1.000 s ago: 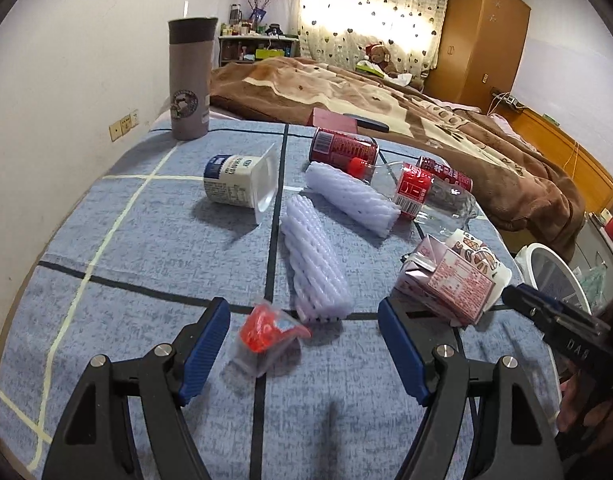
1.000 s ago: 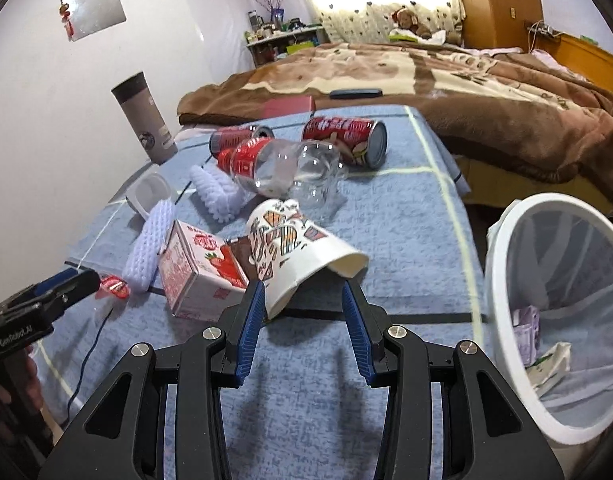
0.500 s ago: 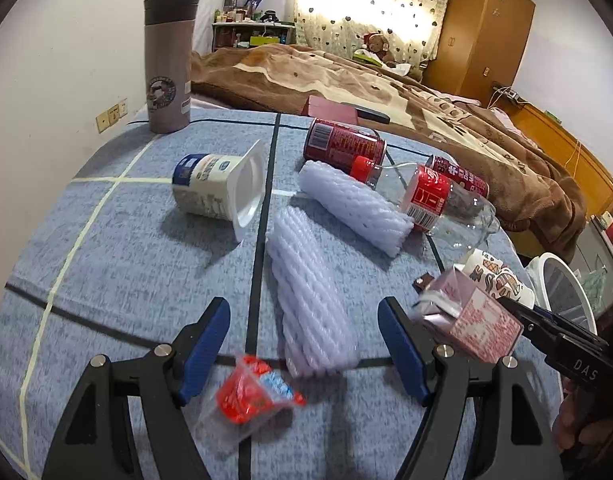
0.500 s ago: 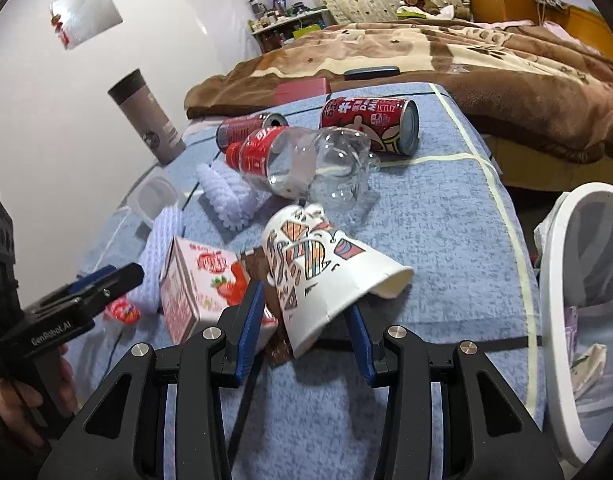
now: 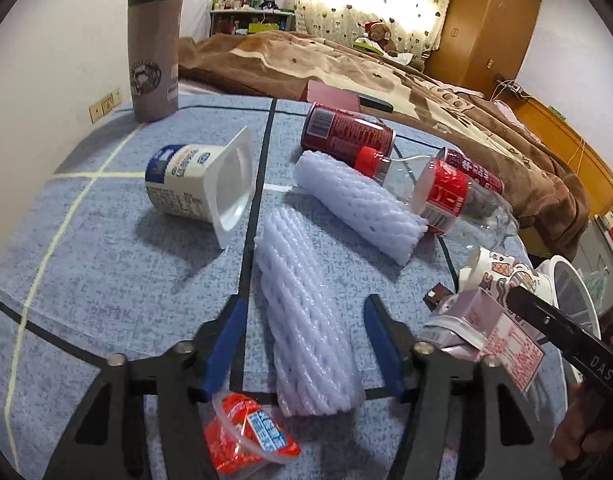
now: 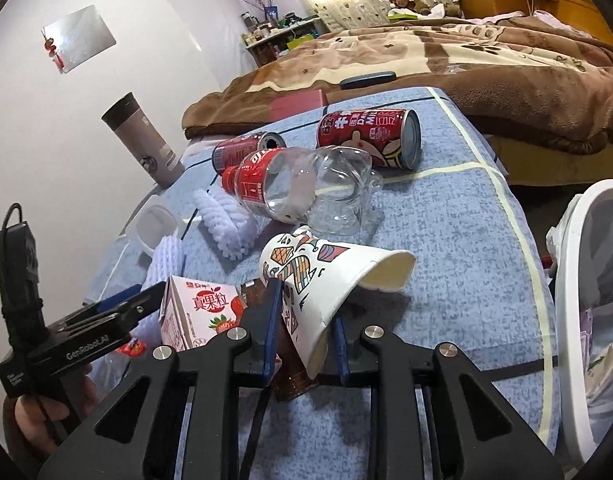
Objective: Collect trash
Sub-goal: 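Grasp the paper cup with the right gripper while the left gripper grasps the white foam net, then carry the cup and foam net to the wastebasket and release both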
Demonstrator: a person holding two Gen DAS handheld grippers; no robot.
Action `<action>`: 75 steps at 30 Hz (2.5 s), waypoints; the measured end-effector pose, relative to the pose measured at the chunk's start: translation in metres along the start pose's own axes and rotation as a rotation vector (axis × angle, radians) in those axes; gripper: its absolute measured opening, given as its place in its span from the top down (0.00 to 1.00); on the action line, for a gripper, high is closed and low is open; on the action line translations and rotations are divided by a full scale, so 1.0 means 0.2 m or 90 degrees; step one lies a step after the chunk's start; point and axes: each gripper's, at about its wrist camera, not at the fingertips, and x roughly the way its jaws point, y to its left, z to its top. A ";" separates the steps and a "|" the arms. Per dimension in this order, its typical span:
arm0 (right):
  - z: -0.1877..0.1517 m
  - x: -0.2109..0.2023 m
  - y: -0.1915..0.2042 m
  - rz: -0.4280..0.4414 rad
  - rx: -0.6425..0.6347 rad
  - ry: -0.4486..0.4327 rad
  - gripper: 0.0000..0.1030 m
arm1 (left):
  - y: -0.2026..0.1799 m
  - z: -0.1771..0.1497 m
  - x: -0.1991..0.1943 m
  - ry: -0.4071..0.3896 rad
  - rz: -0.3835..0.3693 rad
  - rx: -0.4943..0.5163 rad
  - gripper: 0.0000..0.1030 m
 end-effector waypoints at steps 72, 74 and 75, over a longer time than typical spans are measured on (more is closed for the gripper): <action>-0.07 -0.75 -0.47 -0.183 0.015 -0.212 0.91 | -1.18 -0.15 -0.38 -0.079 -0.225 0.240 0.69; -0.08 -0.76 -0.51 -0.196 0.025 -0.211 0.91 | -1.23 -0.16 -0.37 -0.071 -0.236 0.253 0.69; -0.08 -0.77 -0.53 -0.200 0.028 -0.211 0.91 | -1.26 -0.17 -0.36 -0.067 -0.239 0.260 0.69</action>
